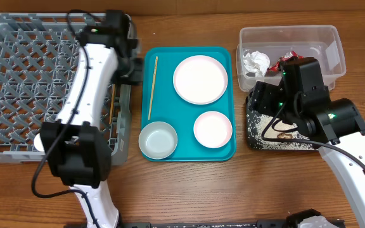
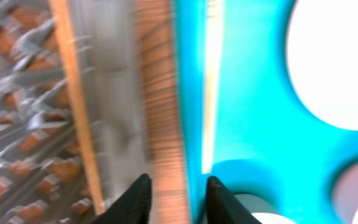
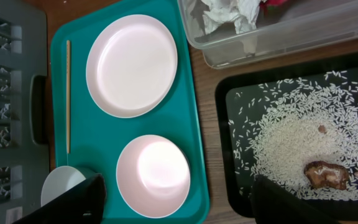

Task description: Sort waste into correct bins and load items into the dishwasher

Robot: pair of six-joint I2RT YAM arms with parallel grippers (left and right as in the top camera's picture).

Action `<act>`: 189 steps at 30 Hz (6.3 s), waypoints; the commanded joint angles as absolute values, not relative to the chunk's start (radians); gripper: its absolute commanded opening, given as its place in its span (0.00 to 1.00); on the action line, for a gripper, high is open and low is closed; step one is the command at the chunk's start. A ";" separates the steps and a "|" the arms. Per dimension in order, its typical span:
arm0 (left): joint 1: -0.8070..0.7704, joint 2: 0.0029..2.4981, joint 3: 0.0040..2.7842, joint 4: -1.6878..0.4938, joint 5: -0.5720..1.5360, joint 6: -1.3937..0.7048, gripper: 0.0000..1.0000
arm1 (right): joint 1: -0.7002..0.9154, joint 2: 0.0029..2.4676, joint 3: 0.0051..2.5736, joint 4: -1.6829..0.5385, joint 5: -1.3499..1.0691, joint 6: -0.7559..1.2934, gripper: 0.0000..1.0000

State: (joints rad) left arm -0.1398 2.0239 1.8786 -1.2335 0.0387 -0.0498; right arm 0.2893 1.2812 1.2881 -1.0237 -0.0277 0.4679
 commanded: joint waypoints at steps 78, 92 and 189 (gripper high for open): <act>-0.020 2.049 1.787 -1.210 -0.156 -0.041 0.16 | 0.287 1.274 1.303 -1.023 -0.032 0.469 0.77; -0.038 1.982 1.938 -1.350 0.024 -0.022 0.20 | 0.287 1.274 1.303 -1.024 -0.032 0.469 0.77; -0.064 1.805 1.695 -1.191 -1.217 -0.322 0.04 | 0.287 1.287 1.302 -1.019 -0.047 0.469 0.81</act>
